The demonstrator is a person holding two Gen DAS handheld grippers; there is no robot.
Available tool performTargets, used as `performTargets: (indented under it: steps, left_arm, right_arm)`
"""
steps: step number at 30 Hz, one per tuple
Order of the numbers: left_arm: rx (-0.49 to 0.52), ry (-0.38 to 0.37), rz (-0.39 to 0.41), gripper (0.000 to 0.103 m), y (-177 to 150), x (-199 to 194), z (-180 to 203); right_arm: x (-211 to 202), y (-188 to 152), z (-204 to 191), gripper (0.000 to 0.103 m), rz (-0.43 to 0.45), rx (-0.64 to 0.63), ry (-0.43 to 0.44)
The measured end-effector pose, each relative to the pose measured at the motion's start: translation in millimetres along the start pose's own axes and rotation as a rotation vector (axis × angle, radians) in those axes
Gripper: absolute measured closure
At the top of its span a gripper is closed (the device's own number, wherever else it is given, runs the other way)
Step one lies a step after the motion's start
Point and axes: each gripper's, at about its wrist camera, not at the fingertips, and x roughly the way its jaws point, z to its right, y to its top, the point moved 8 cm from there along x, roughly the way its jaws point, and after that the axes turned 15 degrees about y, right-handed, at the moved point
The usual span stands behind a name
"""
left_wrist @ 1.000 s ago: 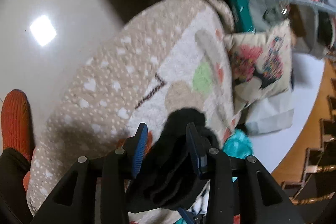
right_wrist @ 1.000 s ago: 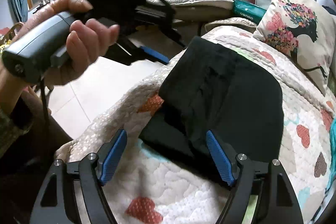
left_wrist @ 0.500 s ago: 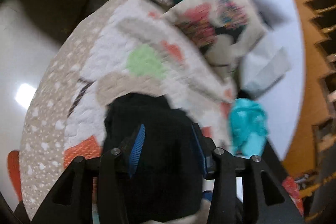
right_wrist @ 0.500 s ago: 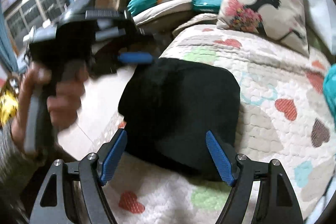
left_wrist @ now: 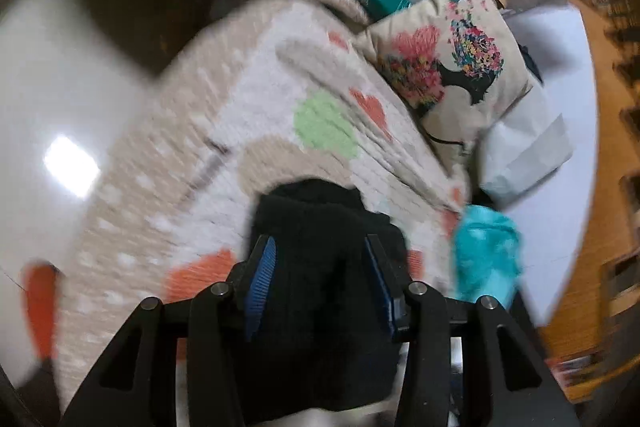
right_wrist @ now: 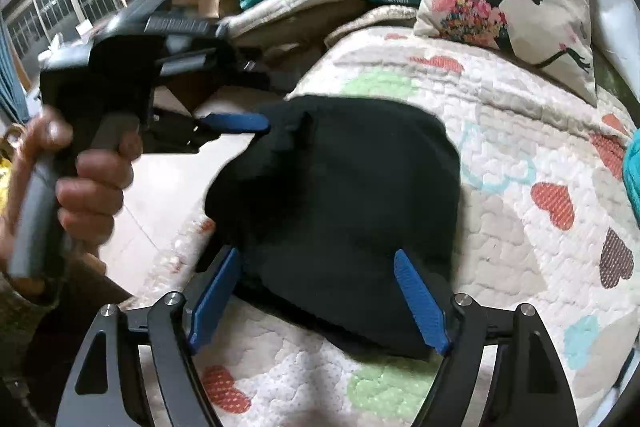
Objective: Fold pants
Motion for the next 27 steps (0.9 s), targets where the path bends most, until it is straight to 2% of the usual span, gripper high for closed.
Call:
performTargets:
  steps: [4,5,8,12,22,27]
  left_arm:
    - [0.106,0.318,0.232,0.055,-14.8,-32.5,-10.6]
    - [0.122,0.368,0.269,0.053,-20.8,-37.7,-10.8]
    - [0.147,0.443,0.307,0.045,-40.4,-41.2,-9.6]
    - [0.198,0.436,0.29,0.044,-53.0,-32.2,-3.0]
    - [0.217,0.411,0.226,0.044,-57.8,-9.3,5.8]
    - [0.25,0.428,0.263,0.044,-56.7,-18.6,12.7]
  right_arm:
    - [-25.3,6.6,26.6,0.019,0.045,0.043,-0.04]
    - [-31.3,5.7,37.7,0.019,0.058,0.068,-0.058]
    - [-41.6,-2.0,64.6,0.019,0.102,0.162,-0.082]
    - [-42.2,-16.1,85.9,0.019,0.132,0.272,-0.062]
    - [-33.8,-22.0,96.0,0.019,0.131,0.285,-0.073]
    - [-26.8,-26.5,100.0,0.019,0.121,0.308,-0.073]
